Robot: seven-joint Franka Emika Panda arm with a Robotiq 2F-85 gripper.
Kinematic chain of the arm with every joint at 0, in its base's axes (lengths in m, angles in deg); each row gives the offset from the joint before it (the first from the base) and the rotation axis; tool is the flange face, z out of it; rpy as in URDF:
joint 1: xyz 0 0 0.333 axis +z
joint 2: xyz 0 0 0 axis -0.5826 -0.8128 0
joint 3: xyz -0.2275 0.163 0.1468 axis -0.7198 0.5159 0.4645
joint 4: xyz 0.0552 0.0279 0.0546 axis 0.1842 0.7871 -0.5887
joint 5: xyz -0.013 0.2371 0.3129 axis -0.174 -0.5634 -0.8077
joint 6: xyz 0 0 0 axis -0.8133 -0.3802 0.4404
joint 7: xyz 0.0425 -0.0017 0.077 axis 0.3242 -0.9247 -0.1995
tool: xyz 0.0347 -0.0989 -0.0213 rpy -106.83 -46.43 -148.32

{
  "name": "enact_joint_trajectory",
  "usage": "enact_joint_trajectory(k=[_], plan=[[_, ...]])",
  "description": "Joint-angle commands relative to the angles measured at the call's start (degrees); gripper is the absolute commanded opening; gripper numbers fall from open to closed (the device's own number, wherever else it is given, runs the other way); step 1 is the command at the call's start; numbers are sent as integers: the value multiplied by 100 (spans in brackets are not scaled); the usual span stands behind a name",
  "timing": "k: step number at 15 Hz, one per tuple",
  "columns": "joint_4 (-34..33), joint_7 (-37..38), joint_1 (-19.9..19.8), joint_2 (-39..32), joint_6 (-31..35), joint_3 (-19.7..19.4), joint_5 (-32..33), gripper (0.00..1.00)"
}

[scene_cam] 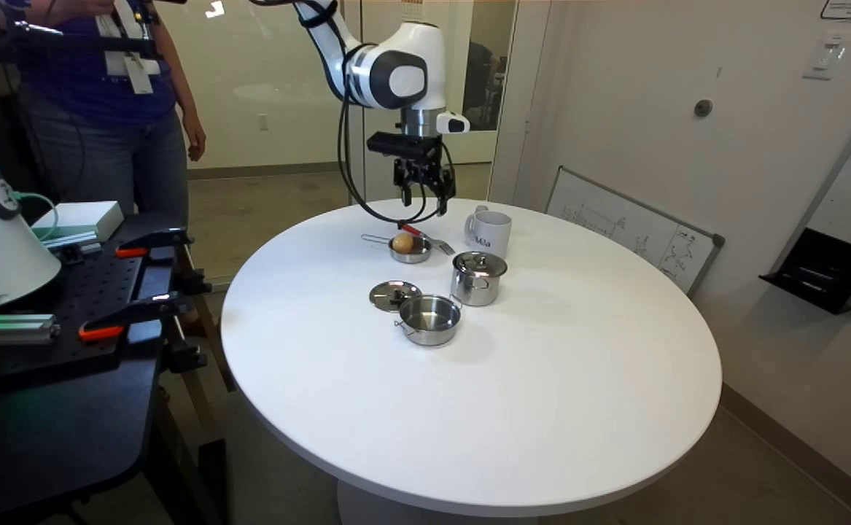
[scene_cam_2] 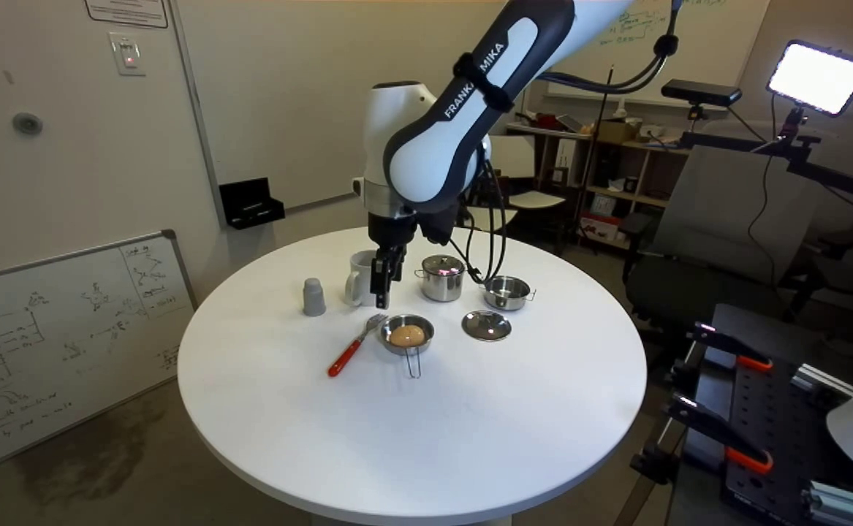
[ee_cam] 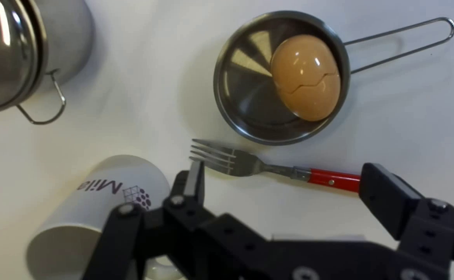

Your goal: Place the egg on the silver pan

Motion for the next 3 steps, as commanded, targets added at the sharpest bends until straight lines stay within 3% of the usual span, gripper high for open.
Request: enact_joint_trajectory(k=[1,3], plan=[[-21,4,-17,-12,-19,9,6,100],[-21,5,2,-26,-19,17,7,100]])
